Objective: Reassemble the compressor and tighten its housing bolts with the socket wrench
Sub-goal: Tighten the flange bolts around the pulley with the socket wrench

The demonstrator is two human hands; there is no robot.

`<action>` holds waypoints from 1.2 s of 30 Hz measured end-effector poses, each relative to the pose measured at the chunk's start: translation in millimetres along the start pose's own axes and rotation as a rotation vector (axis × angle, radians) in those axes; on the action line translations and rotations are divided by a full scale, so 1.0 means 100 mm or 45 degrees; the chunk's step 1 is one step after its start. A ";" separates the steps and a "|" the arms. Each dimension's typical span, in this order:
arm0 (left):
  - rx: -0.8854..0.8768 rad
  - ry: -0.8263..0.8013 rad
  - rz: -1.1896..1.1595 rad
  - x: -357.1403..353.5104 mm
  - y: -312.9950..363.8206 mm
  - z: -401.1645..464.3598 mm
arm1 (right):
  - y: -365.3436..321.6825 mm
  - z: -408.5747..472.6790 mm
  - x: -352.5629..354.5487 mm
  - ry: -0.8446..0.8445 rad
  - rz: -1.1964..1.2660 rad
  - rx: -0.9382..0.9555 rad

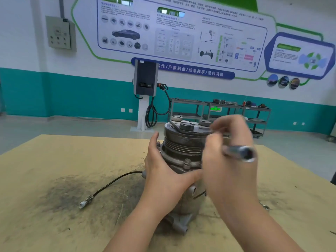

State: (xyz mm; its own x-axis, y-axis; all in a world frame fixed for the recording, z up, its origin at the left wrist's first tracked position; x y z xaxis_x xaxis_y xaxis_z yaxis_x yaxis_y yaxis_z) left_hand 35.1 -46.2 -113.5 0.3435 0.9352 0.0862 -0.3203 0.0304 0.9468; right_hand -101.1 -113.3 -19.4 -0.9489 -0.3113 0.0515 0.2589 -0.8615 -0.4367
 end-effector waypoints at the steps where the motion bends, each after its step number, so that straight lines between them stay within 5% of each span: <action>1: -0.007 -0.012 0.031 0.00 -0.01 0.00 | 0.13 0.06 0.10 0.076 0.145 -0.144; 5: -0.022 -0.082 0.065 -0.02 -0.03 0.01 | 0.67 0.14 0.24 0.174 0.691 -0.710; 9: -0.059 -0.115 0.096 -0.03 0.00 0.01 | 0.95 -0.02 0.11 0.103 0.990 -0.969; 27: -0.056 -0.074 0.162 0.00 0.04 -0.02 | 1.13 0.07 -0.41 -0.536 1.342 -1.183; 36: -0.050 -0.042 0.133 0.02 0.03 -0.02 | 1.03 0.16 -0.34 -0.345 1.402 -0.838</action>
State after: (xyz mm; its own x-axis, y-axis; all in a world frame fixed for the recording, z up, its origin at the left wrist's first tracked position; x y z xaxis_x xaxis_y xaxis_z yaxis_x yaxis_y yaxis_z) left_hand 33.2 -43.5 -111.2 0.3351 0.9219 0.1943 -0.3898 -0.0521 0.9194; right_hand -39.1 -197.4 -51.7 -0.2119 -0.8582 -0.4675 0.6609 0.2266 -0.7155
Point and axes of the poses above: each hand's wrist, its own z-axis towards the middle knuckle, its own x-axis out of the back of the hand, y = z × x, the point moved 8 cm from there along z, towards the middle knuckle, and after that the axes turned 9 degrees about x, right-handed, at the moved point
